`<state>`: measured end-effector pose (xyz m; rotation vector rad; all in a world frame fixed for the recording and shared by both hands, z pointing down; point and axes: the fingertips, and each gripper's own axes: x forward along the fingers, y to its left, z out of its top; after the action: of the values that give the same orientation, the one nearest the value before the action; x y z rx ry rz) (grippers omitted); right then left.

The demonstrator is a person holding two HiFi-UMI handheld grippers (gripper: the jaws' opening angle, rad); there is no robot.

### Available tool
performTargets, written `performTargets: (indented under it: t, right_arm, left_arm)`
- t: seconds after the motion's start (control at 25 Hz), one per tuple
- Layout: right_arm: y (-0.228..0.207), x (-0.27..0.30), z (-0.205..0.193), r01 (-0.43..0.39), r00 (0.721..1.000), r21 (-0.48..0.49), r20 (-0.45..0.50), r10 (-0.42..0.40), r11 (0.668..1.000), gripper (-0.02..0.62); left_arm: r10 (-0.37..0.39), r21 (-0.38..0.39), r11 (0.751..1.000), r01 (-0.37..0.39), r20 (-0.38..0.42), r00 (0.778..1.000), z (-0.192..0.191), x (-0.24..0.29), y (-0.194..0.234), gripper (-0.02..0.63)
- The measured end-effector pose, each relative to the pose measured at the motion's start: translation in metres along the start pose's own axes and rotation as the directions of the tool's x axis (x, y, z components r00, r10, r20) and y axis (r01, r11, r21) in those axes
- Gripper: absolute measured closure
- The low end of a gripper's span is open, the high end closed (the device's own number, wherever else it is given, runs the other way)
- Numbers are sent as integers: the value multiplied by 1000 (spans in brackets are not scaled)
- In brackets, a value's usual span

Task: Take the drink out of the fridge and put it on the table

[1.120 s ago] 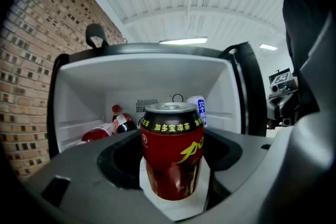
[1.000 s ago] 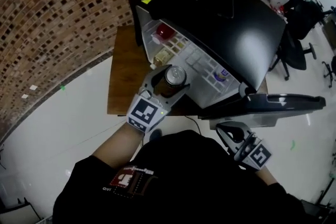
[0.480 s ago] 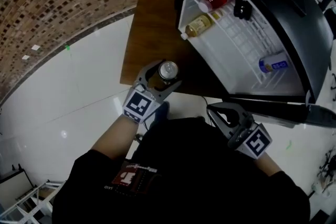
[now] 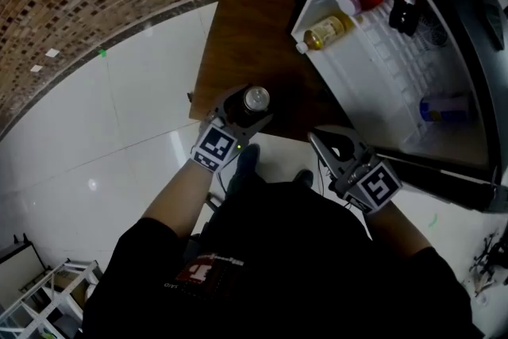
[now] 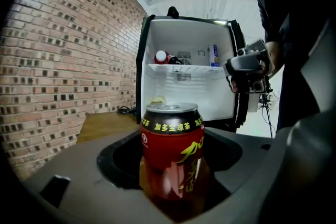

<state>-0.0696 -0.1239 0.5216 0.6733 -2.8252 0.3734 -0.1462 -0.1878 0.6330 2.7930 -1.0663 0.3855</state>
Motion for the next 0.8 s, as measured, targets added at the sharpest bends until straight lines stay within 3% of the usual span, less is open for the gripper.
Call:
performTargets:
  t: [0.64,0.8]
  right_arm:
    - [-11,23,-27,-10,998,11,-55,10,1000,606]
    - [-7,23,-22,-16,999,5,-44,17,1000,606]
  left_arm:
    - [-22,-32,999,22,-2,1000,-41,15,4,272]
    - [-20,-106,994,22,23,1000,-34,6,5,181]
